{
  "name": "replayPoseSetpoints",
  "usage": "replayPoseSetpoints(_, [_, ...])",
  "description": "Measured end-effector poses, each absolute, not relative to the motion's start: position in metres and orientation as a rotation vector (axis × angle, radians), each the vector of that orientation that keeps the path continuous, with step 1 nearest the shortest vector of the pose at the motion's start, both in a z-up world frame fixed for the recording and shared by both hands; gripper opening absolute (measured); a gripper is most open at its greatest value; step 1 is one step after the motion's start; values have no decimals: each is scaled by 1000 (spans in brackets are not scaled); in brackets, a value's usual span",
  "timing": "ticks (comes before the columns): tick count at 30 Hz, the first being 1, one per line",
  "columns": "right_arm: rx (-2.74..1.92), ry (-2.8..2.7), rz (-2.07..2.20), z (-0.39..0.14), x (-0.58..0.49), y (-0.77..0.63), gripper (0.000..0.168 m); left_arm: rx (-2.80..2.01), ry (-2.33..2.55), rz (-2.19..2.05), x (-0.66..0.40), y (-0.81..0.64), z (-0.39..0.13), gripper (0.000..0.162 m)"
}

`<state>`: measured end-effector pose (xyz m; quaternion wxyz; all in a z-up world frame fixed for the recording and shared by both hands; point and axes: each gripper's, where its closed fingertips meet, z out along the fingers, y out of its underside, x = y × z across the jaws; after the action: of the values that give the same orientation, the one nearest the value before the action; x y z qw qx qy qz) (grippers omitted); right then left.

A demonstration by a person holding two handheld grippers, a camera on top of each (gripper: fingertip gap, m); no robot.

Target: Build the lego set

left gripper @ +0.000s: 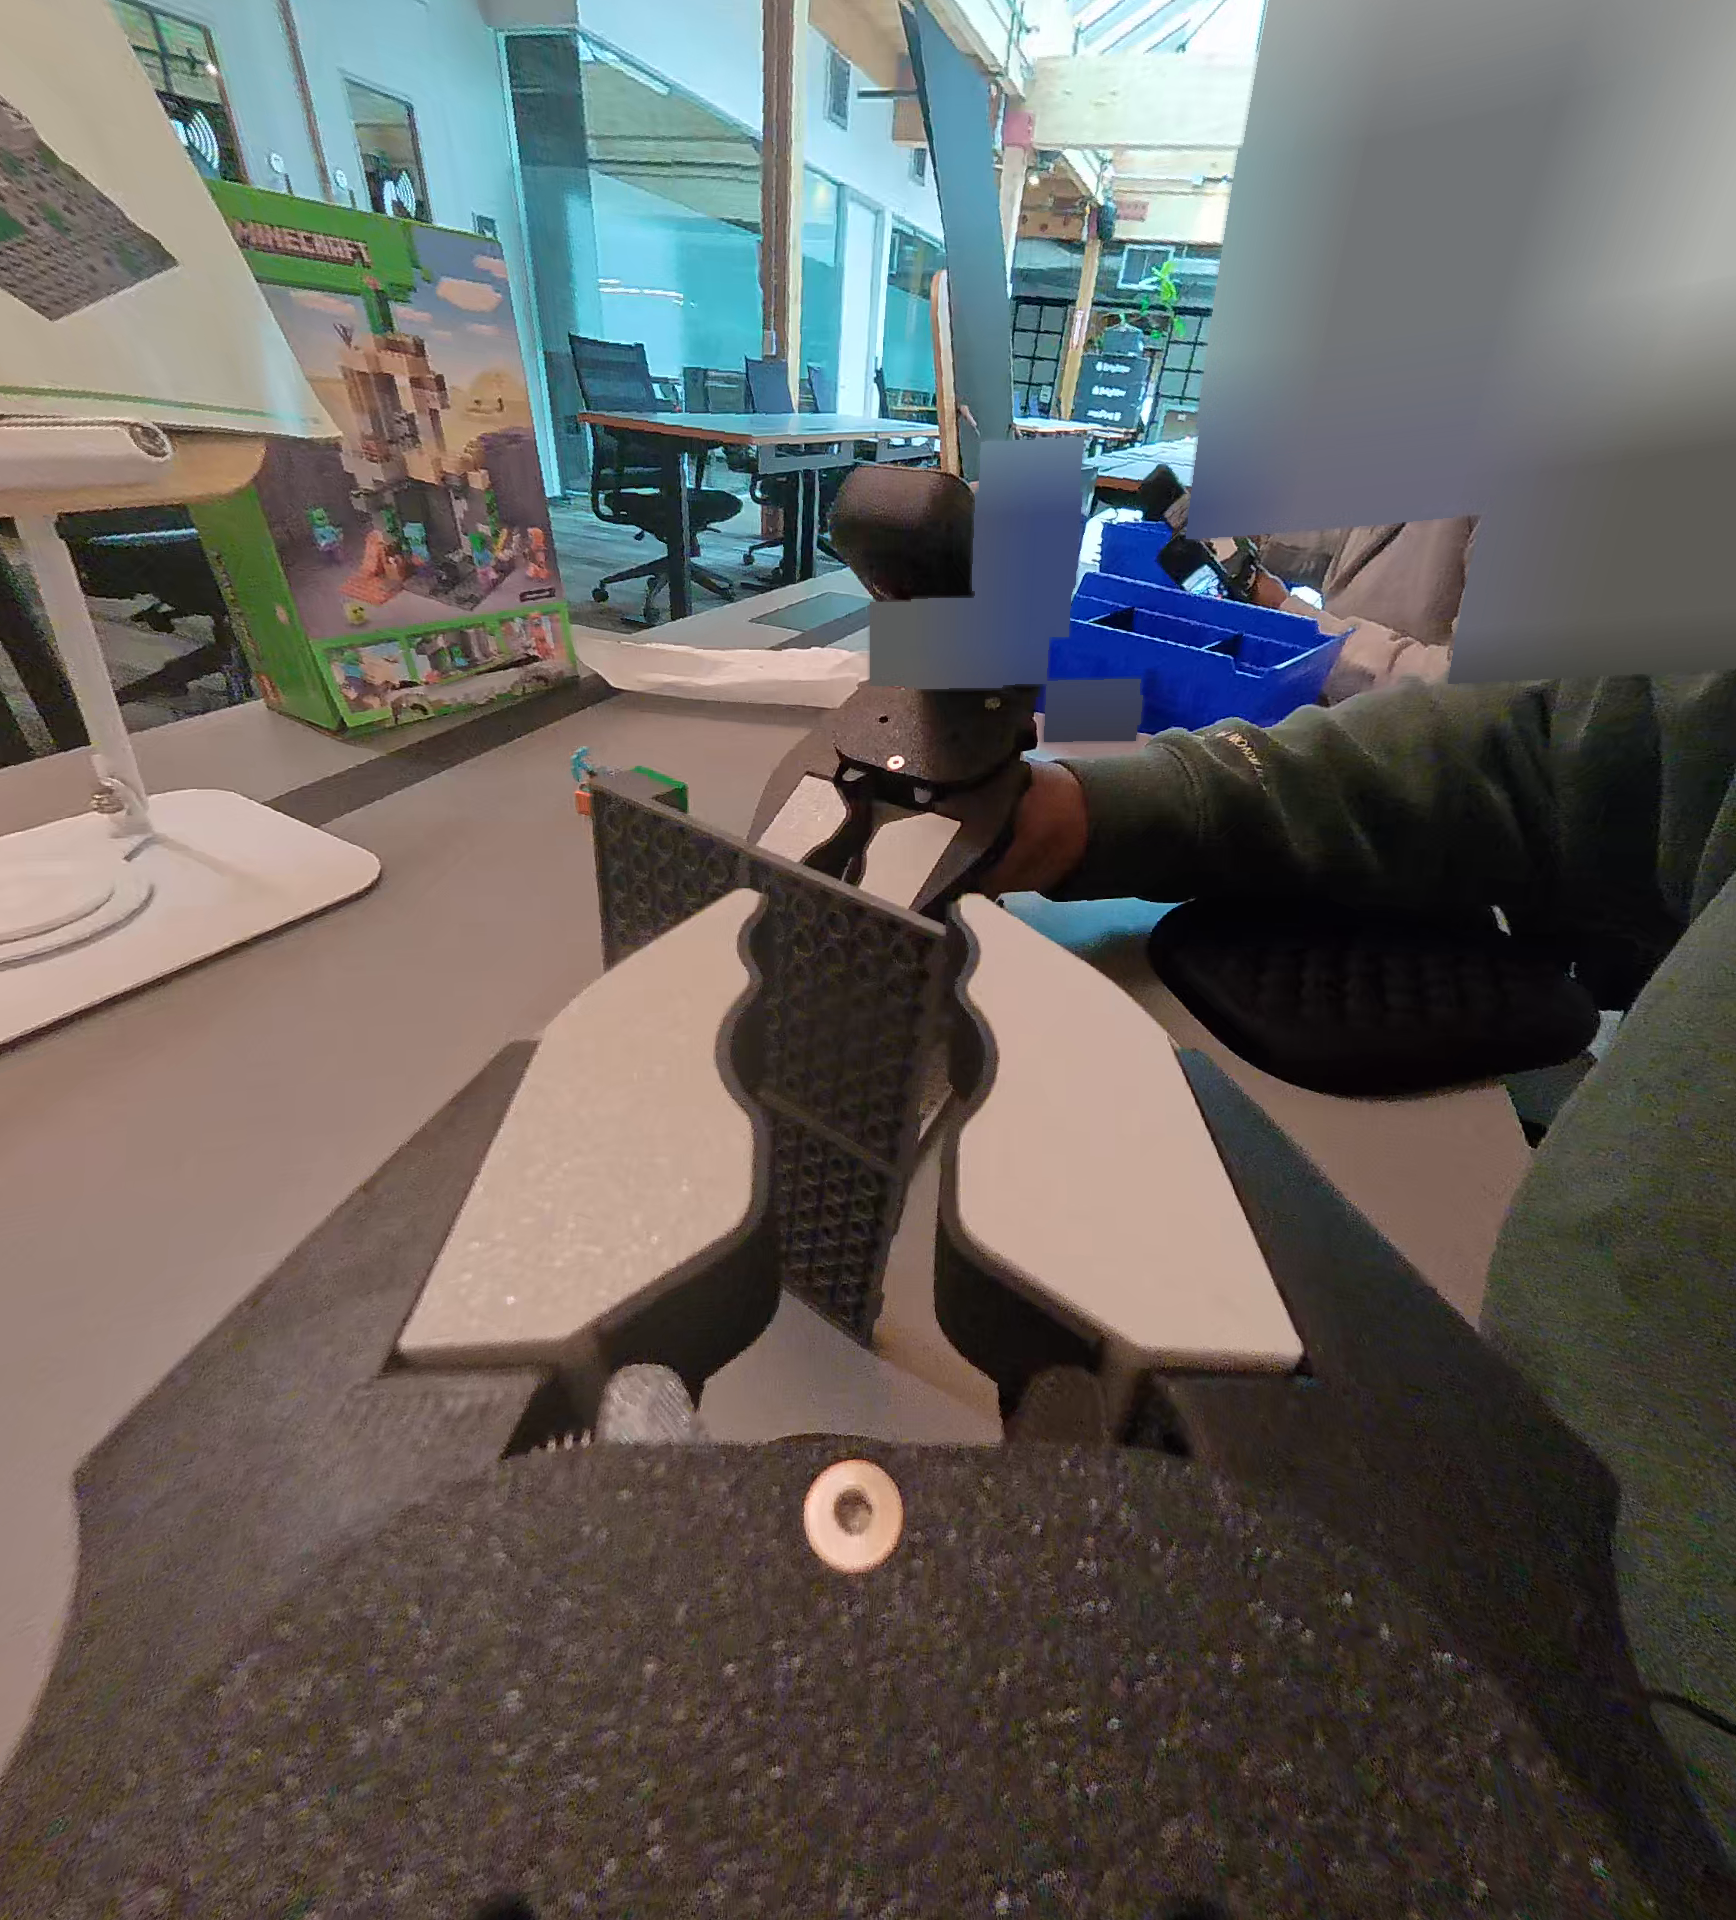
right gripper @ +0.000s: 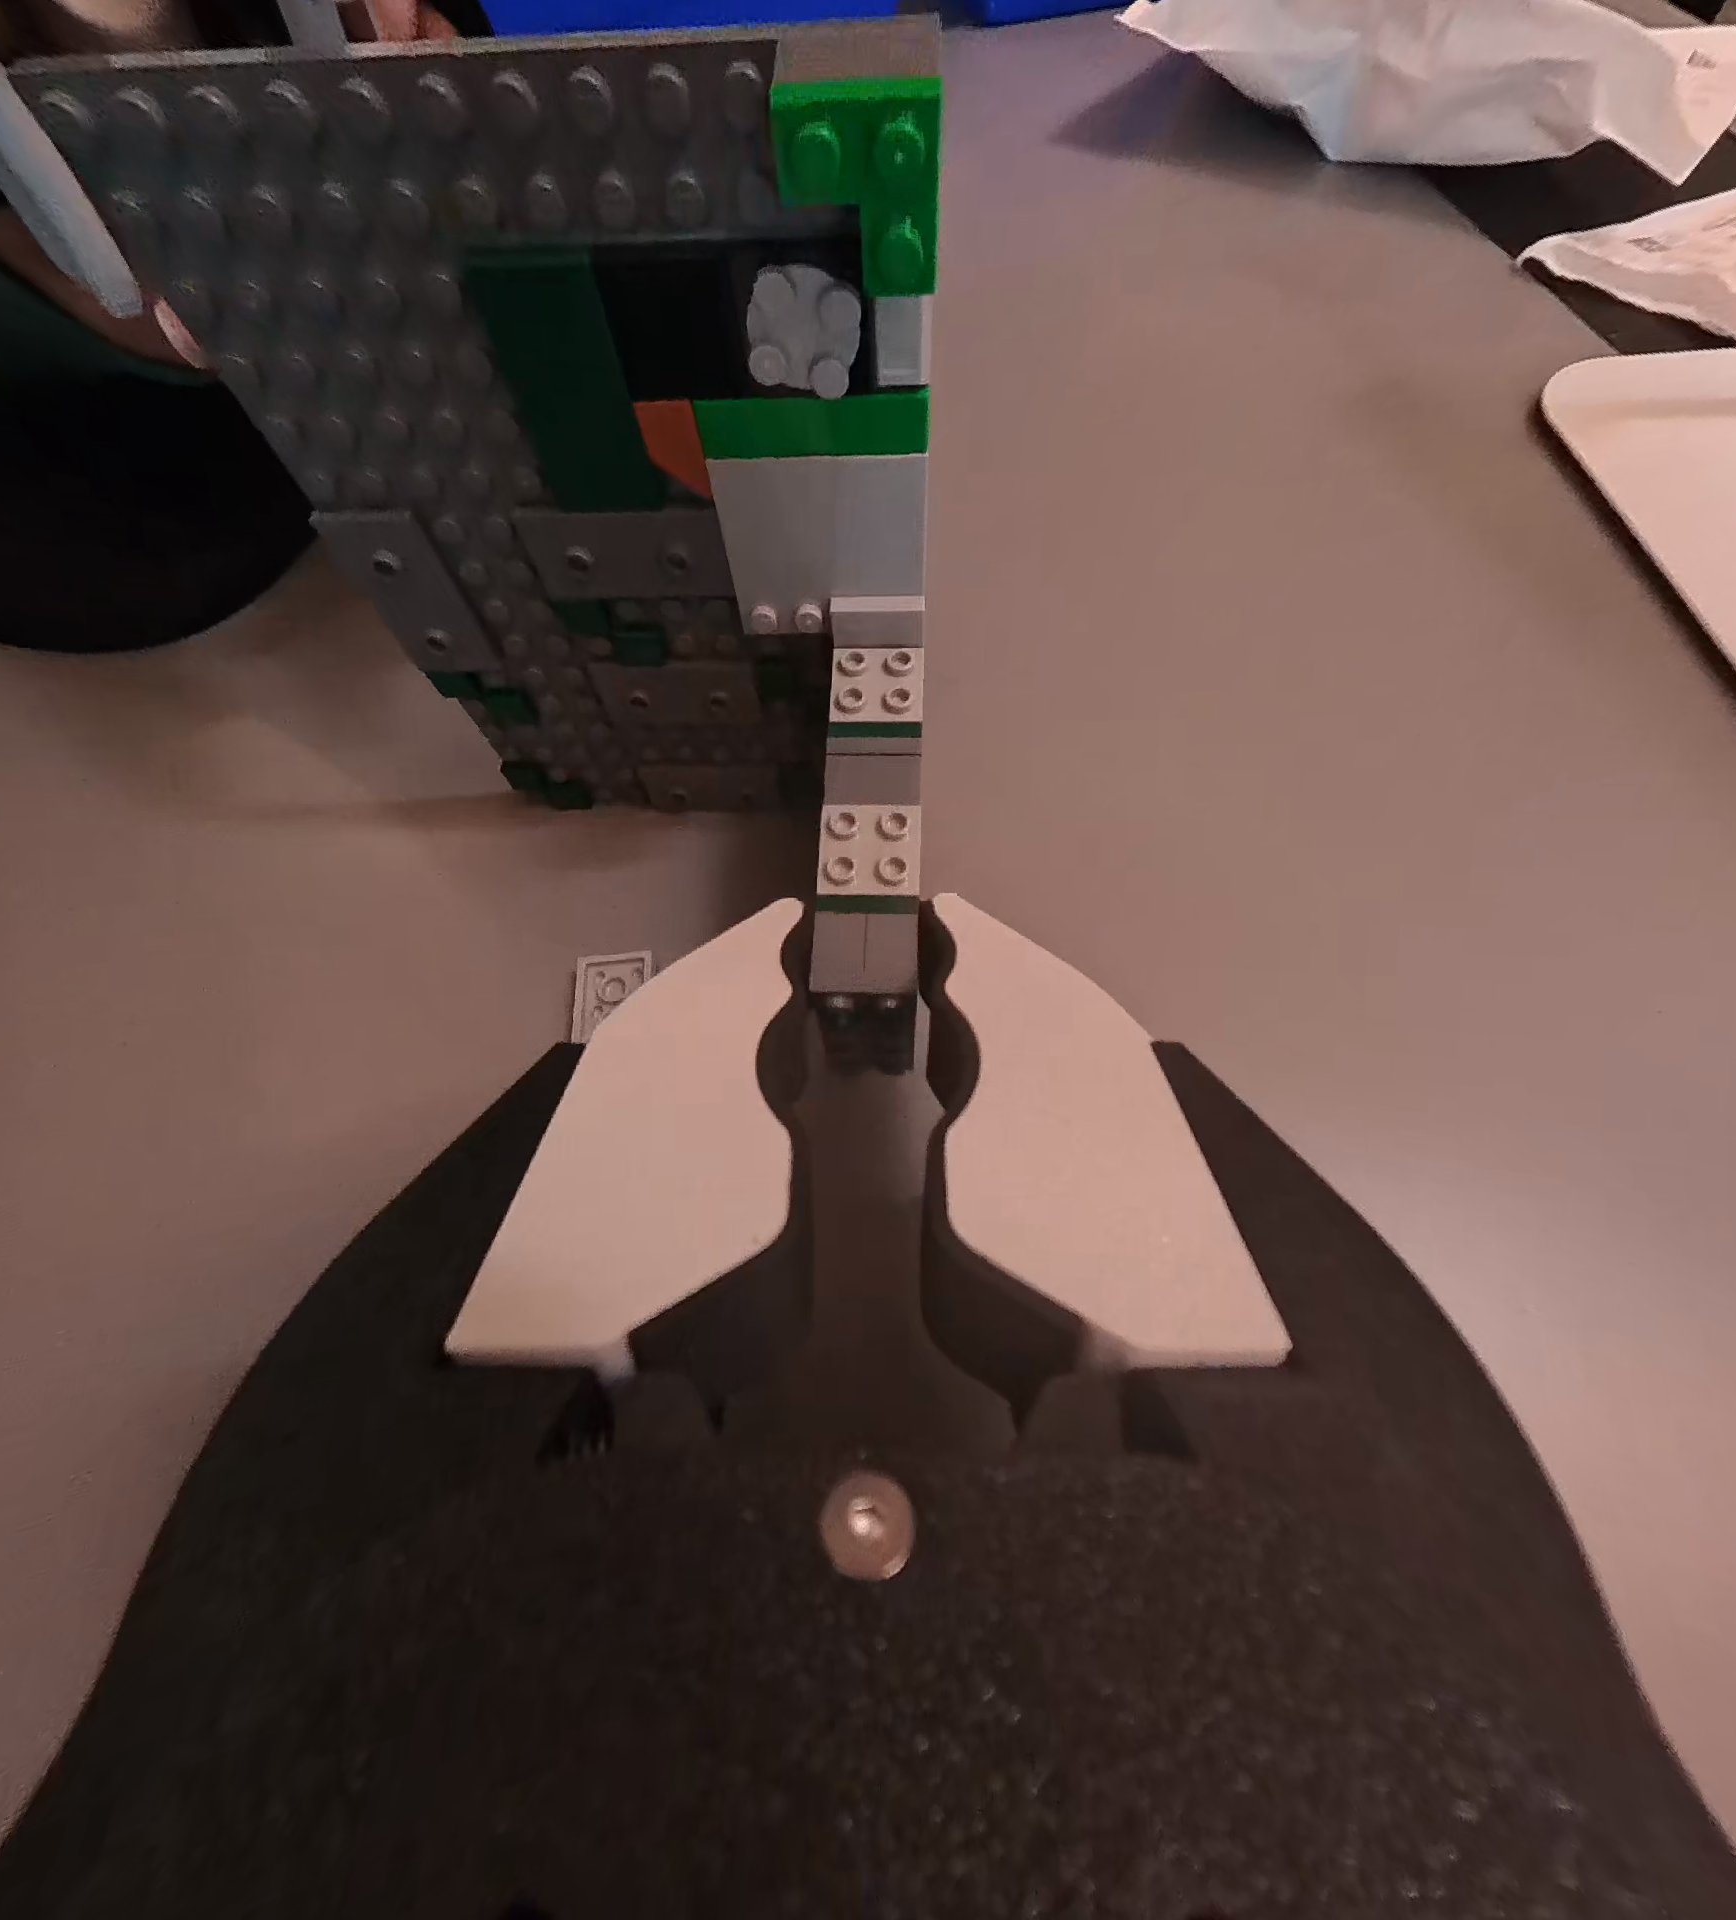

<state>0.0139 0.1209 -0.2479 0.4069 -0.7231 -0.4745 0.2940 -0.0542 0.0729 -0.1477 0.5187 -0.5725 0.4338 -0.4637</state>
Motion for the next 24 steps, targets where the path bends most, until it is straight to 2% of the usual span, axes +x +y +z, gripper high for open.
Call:
replayPoseSetpoints(14, [-1838,-1231,702,-249,18,118,26,-1407,1001,-1099,-58,82,-152,28])
replayPoseSetpoints(24, [-1715,-1078,682,-186,50,99,29,-1467,1006,-1048,-61,92,-170,15])
